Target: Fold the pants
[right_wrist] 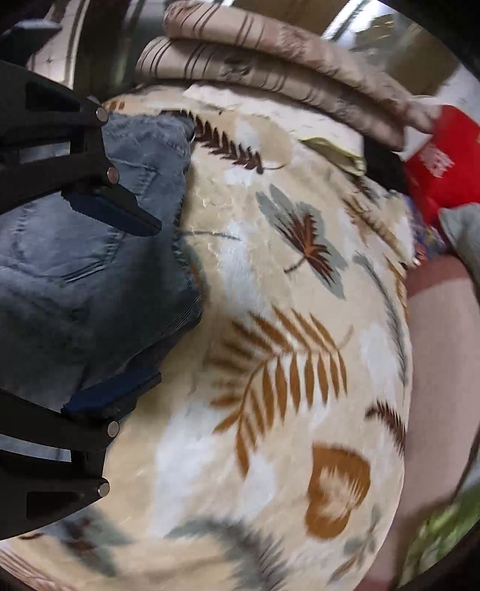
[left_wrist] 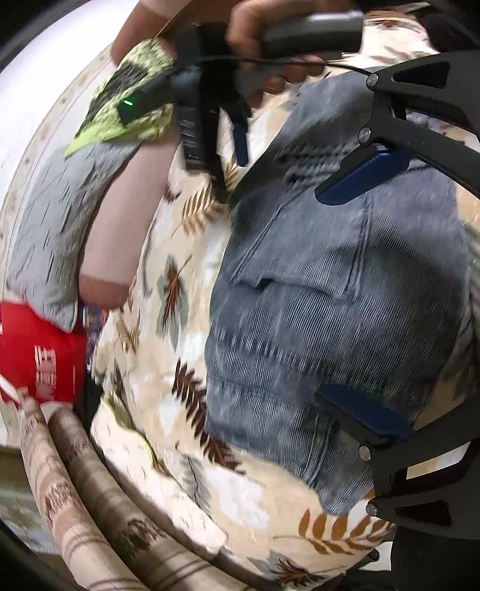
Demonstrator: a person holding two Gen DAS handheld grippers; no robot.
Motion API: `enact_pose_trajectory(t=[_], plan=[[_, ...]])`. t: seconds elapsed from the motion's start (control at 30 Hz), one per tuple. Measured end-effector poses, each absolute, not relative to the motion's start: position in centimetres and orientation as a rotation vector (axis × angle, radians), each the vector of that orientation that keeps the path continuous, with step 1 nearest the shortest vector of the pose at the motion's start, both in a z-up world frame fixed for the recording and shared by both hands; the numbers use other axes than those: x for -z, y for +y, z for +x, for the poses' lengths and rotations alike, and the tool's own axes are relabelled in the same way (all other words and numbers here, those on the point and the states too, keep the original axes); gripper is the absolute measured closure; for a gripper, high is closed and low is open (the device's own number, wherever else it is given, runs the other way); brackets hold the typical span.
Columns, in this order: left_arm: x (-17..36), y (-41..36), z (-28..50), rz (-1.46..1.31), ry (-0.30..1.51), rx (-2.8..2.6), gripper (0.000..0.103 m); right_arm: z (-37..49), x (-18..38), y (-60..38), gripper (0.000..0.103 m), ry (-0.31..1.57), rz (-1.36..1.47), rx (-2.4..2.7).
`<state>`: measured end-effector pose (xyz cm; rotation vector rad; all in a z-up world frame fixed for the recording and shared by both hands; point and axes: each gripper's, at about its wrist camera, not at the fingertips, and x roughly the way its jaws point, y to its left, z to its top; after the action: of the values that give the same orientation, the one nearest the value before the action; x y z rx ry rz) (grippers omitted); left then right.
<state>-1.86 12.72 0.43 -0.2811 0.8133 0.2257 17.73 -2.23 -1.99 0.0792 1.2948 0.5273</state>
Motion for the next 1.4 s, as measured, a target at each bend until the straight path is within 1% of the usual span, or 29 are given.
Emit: enact_pose_trajectory(t=[0.03, 0.07, 0.13, 0.17, 0.2, 0.27, 0.3, 0.5, 0.6, 0.63, 0.67, 0.7, 0.73, 0.8, 0.9, 0.93, 0.97, 1.0, 1.03, 1.1, 1.2, 1.3, 1.4], plan=[[-0.3, 13.2, -1.6, -0.285, 0.821, -0.24, 0.005, 18.0, 3.1, -1.3, 0.044, 1.321, 0.034, -0.525], [0.0, 13.6, -1.3, -0.291, 0.833, -0.248, 0.005, 18.2, 4.7, -0.5, 0.072, 1.374, -0.027, -0.5], [0.9, 14.2, -0.8, -0.29, 0.876, -0.26, 0.005, 18.0, 5.5, 0.0, 0.074, 1.386, -0.082, -0.48], [1.2, 14.3, -0.6, -0.295, 0.887, -0.257, 0.005, 17.9, 5.4, 0.0, 0.081, 1.38, -0.09, -0.48], [1.8, 14.5, -0.1, -0.301, 0.913, -0.253, 0.005, 17.8, 5.0, 0.0, 0.084, 1.371, -0.088, -0.481], [2.2, 14.3, -0.1, -0.289, 0.927, -0.255, 0.005, 17.5, 4.1, 0.2, 0.095, 1.329, -0.15, -0.453], [2.3, 14.2, -0.1, -0.282, 0.926, -0.254, 0.005, 17.5, 3.9, 0.2, 0.096, 1.314, -0.166, -0.437], [2.7, 14.1, -0.1, -0.28, 0.937, -0.248, 0.005, 18.4, 4.3, -0.4, 0.096, 1.296, -0.176, -0.381], [2.8, 13.9, -0.1, -0.268, 0.938, -0.247, 0.005, 18.6, 3.9, -1.4, 0.09, 1.295, -0.09, -0.386], [2.8, 13.8, -0.1, -0.269, 0.938, -0.249, 0.005, 18.4, 3.3, -1.7, 0.079, 1.282, -0.086, -0.395], [2.7, 13.8, -0.2, -0.269, 0.937, -0.249, 0.005, 18.2, 2.5, -1.8, 0.051, 1.269, -0.094, -0.403], [2.7, 13.8, -0.2, -0.27, 0.936, -0.248, 0.005, 18.1, 2.2, -1.7, 0.033, 1.266, -0.096, -0.405], [2.6, 13.8, -0.3, -0.275, 0.932, -0.245, 0.005, 17.8, 1.4, -1.9, 0.019, 1.247, -0.085, -0.409], [2.3, 14.0, -0.6, -0.291, 0.915, -0.241, 0.005, 17.4, -0.3, -2.3, 0.019, 1.189, -0.055, -0.438], [2.5, 14.1, -0.5, -0.283, 0.921, -0.238, 0.005, 17.7, 0.3, -2.2, 0.019, 1.232, -0.014, -0.454], [2.7, 14.0, -0.4, -0.269, 0.926, -0.24, 0.005, 17.9, 1.0, -1.8, 0.025, 1.26, -0.021, -0.457], [2.8, 13.8, -0.4, -0.256, 0.925, -0.242, 0.005, 18.0, 2.2, -1.1, 0.059, 1.296, -0.03, -0.487], [2.8, 13.7, -0.4, -0.246, 0.925, -0.243, 0.005, 17.9, 3.0, -0.6, 0.081, 1.327, -0.046, -0.508], [2.8, 13.6, -0.3, -0.236, 0.925, -0.242, 0.005, 17.8, 4.1, 0.0, 0.086, 1.352, -0.116, -0.474], [3.1, 13.6, -0.2, -0.228, 0.929, -0.245, 0.005, 17.8, 4.5, 0.2, 0.086, 1.342, -0.134, -0.455], [3.1, 13.5, -0.3, -0.216, 0.929, -0.245, 0.005, 18.6, 3.9, -0.4, 0.088, 1.273, -0.17, -0.32], [3.1, 13.5, -0.5, -0.214, 0.917, -0.243, 0.005, 18.2, 2.5, -3.0, 0.084, 1.267, -0.022, -0.353], [3.0, 13.5, -0.6, -0.21, 0.91, -0.244, 0.005, 15.8, 0.0, -5.7, 0.066, 1.241, 0.037, -0.383]])
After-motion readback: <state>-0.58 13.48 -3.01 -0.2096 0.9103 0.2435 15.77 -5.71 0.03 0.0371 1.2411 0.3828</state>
